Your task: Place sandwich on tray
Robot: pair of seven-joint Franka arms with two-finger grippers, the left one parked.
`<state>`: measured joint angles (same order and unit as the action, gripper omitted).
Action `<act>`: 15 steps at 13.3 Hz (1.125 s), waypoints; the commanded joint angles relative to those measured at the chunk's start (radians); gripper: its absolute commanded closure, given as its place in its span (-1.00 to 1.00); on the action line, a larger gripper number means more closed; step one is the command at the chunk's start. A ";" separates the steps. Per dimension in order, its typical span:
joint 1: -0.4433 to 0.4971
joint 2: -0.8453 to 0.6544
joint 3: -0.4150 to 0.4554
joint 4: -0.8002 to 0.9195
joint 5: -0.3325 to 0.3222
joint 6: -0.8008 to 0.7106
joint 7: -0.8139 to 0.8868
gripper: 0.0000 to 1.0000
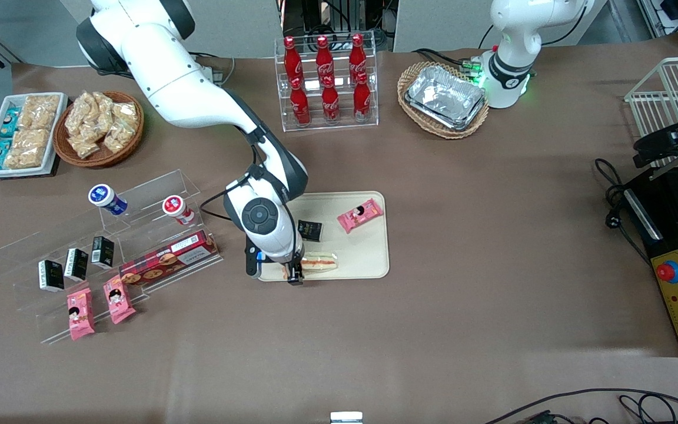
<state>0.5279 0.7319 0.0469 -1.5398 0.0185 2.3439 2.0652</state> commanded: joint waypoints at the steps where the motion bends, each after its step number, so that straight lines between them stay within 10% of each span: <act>1: -0.005 -0.003 0.001 0.024 -0.015 -0.002 0.018 -1.00; 9: -0.031 -0.205 0.002 0.009 -0.003 -0.184 -0.025 -1.00; 15: -0.199 -0.386 0.001 0.004 -0.008 -0.343 -0.366 -1.00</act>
<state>0.4109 0.4209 0.0414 -1.5098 0.0182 2.0578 1.8630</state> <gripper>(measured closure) 0.000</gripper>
